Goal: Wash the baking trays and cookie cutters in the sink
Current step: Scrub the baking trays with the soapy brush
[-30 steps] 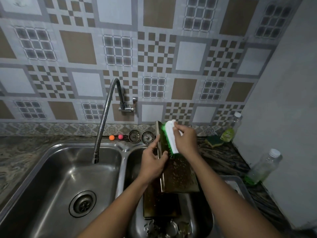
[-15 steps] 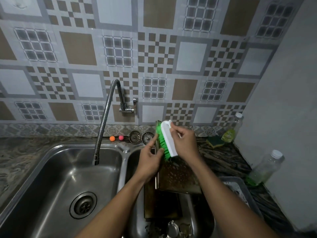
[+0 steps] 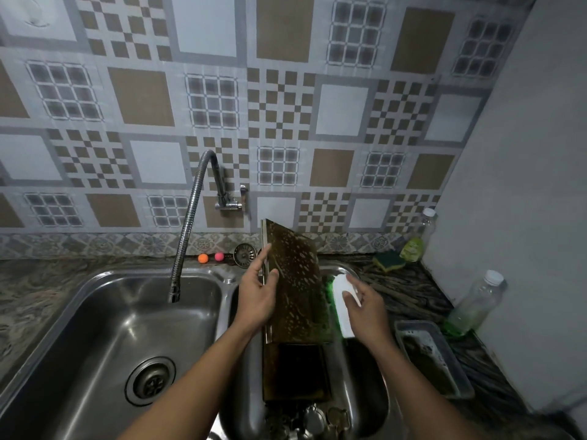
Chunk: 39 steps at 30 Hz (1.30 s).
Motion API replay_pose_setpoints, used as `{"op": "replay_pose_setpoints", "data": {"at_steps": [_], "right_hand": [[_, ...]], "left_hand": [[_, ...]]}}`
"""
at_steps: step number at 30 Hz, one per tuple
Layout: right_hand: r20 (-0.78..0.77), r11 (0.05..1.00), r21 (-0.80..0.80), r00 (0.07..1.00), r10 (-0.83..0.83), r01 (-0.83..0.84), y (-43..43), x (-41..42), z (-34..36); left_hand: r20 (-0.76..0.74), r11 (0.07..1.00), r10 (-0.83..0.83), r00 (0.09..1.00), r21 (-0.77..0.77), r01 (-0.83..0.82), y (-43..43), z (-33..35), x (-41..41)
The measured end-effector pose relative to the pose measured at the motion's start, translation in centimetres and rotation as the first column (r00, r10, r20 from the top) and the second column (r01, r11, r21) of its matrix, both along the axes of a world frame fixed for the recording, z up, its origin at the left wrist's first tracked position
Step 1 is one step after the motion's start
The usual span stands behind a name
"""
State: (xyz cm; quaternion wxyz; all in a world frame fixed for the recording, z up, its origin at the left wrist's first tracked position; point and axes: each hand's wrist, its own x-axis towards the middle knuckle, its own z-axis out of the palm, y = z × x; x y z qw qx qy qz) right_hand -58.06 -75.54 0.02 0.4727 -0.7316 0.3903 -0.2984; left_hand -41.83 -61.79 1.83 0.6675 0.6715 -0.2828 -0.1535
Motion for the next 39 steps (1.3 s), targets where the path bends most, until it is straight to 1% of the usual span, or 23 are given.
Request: {"op": "replay_pose_setpoints", "data": {"at_steps": [2, 5, 6, 8, 11, 12, 14, 15, 17, 18, 19, 20, 21, 23, 25, 26, 28, 31, 34, 36, 39], "right_hand": [[-0.015, 0.998, 0.019, 0.998, 0.058, -0.057, 0.3, 0.5, 1.2], [-0.042, 0.993, -0.044, 0.993, 0.109, -0.111, 1.5, 1.5, 2.9], [-0.060, 0.987, -0.082, 0.989, 0.132, -0.137, 2.2, 1.6, 3.4], [-0.146, 0.962, -0.166, 0.970, 0.194, -0.218, 3.6, 1.7, 4.0], [-0.237, 0.923, -0.186, 0.927, 0.290, -0.336, 5.3, 1.8, 3.7], [-0.262, 0.910, -0.217, 0.919, 0.294, -0.353, 5.8, 1.8, 3.5], [-0.312, 0.900, -0.294, 0.923, 0.227, -0.321, 6.6, 1.7, 2.9], [-0.317, 0.902, -0.334, 0.934, 0.164, -0.272, 6.9, 1.6, 2.7], [-0.271, 0.899, -0.413, 0.962, 0.033, -0.147, 7.3, 1.1, 2.5], [-0.238, 0.897, -0.433, 0.971, -0.015, -0.093, 7.4, 0.8, 2.5], [-0.205, 0.897, -0.440, 0.978, -0.044, -0.052, 7.3, 0.4, 2.4], [-0.179, 0.901, -0.433, 0.982, -0.061, -0.023, 7.2, 0.1, 2.3], [-0.160, 0.913, -0.408, 0.985, -0.067, -0.005, 7.0, -0.4, 2.1], [-0.132, 0.940, -0.341, 0.990, -0.058, 0.010, 6.9, -1.5, 1.6], [-0.074, 0.951, -0.307, 0.996, -0.048, 0.023, 6.8, -2.3, 0.8], [-0.040, 0.958, -0.285, 0.998, -0.052, 0.039, 6.8, -2.6, 0.4], [0.036, 0.972, -0.217, 0.996, -0.078, 0.084, 6.4, -2.9, -0.4], [0.099, 0.980, -0.124, 0.984, -0.145, 0.157, 5.6, -3.1, -1.4], [0.093, 0.988, -0.032, 0.985, -0.145, 0.148, 5.7, -3.1, -2.0], [0.086, 0.990, -0.019, 0.987, -0.137, 0.140, 6.2, -2.8, -2.1], [0.074, 0.994, -0.035, 0.993, -0.097, 0.100, 7.1, -1.4, -2.2]], "left_hand": [[0.082, 0.999, -0.005, 0.997, 0.050, 0.001, -0.1, -0.5, -0.1], [0.101, 0.995, -0.034, 0.994, 0.096, 0.025, 0.0, 0.0, -0.9], [0.086, 0.994, -0.051, 0.995, 0.099, 0.043, 0.1, 0.4, -1.2], [0.060, 0.992, -0.069, 0.996, 0.114, 0.062, 0.3, 0.9, -1.9], [0.017, 0.989, -0.094, 0.995, 0.117, 0.091, 0.4, 1.3, -3.0], [0.005, 0.989, -0.099, 0.995, 0.113, 0.098, 0.4, 1.3, -3.4], [-0.024, 0.982, -0.138, 0.990, 0.130, 0.140, 0.3, 1.6, -4.1], [-0.050, 0.978, -0.164, 0.985, 0.125, 0.169, 0.3, 2.0, -4.5], [-0.160, 0.967, -0.230, 0.960, 0.074, 0.244, 0.1, 2.8, -5.3], [-0.199, 0.956, -0.273, 0.941, 0.054, 0.289, 0.1, 2.9, -5.6], [-0.207, 0.947, -0.303, 0.930, 0.046, 0.319, 0.1, 2.9, -5.7], [-0.178, 0.943, -0.307, 0.935, 0.078, 0.324, 0.3, 2.5, -5.7], [-0.122, 0.946, -0.281, 0.952, 0.132, 0.296, 0.5, 1.9, -5.6], [0.025, 0.954, -0.144, 0.989, 0.269, 0.132, 1.5, 0.1, -5.4], [0.164, 0.916, -0.018, 0.986, 0.399, -0.050, 2.8, -1.9, -5.3], [0.200, 0.888, 0.006, 0.980, 0.450, -0.097, 3.4, -2.7, -5.4], [0.174, 0.867, 0.005, 0.985, 0.491, -0.091, 4.4, -4.4, -5.3], [0.058, 0.887, -0.016, 0.998, 0.461, -0.013, 5.4, -5.6, -5.4], [0.077, 0.883, -0.012, 0.997, 0.469, -0.026, 6.2, -6.0, -5.7], [0.084, 0.875, -0.018, 0.996, 0.483, -0.025, 6.9, -5.8, -5.6], [0.053, 0.875, 0.002, 0.999, 0.484, -0.027, 8.6, -5.3, -4.4]]}}
